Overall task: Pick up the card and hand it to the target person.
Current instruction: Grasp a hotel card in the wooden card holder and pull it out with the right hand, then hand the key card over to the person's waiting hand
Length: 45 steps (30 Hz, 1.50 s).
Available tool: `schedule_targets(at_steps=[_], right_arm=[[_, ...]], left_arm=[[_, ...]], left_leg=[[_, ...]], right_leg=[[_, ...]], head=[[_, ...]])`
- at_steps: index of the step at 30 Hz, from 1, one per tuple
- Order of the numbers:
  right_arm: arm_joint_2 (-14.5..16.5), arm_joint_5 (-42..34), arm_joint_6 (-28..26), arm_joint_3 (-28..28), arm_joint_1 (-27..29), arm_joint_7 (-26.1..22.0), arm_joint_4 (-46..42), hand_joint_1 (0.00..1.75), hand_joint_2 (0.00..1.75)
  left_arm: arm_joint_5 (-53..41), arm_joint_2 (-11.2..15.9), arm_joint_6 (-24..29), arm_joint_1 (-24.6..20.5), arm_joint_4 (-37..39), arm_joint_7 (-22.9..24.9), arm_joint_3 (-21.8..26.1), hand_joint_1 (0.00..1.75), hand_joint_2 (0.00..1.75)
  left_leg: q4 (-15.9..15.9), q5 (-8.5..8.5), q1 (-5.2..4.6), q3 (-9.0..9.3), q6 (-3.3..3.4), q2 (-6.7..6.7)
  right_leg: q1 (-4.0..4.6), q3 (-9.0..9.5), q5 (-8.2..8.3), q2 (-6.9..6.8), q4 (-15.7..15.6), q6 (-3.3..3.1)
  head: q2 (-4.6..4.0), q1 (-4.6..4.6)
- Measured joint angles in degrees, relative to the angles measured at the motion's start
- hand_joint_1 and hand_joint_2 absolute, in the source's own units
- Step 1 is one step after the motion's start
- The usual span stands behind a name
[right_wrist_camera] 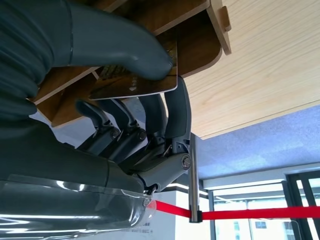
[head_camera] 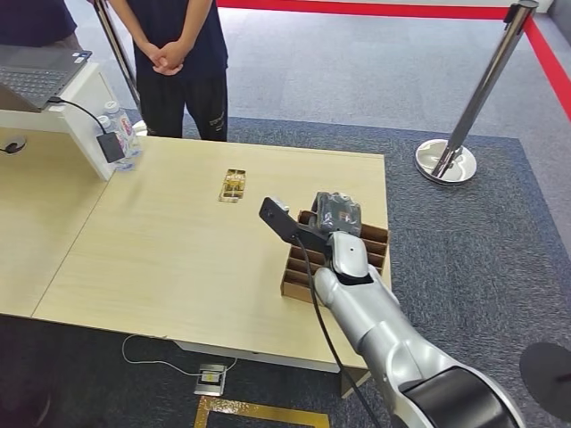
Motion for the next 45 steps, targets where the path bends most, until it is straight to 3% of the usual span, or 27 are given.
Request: schedule_targets(at_steps=[18, 40, 45], right_arm=[[0.6, -2.2, 0.7, -0.9, -0.9, -4.4, -1.3, 1.75, 1.75], [1.6, -16.6, 12.9, -0.1, -3.4, -12.2, -18.0, 1.75, 1.75], [1.6, -17.1, 11.7, 1.0, -6.5, -12.1, -18.0, 1.75, 1.75]], left_arm=[[0.1, -0.1, 0.3, 0.0, 0.0, -0.2, 0.0, 0.00, 0.00], [0.8, 0.0, 0.6, -0.1, 0.0, -0.5, 0.0, 0.00, 0.00], [0.3, 0.0, 0.6, -0.1, 0.0, -1.6, 0.0, 0.00, 0.00]], left_leg=[[0.0, 0.00, 0.00, 0.00, 0.00, 0.00], [0.0, 0.01, 0.00, -0.01, 0.00, 0.00], [0.0, 0.02, 0.00, -0.01, -0.01, 0.00]], right_leg=[[0.00, 0.00, 0.00, 0.00, 0.0, 0.00], [0.00, 0.00, 0.01, 0.00, 0.0, 0.00], [0.00, 0.00, 0.03, 0.00, 0.0, 0.01]], head=[[0.00, 0.00], [0.00, 0.00], [0.00, 0.00]])
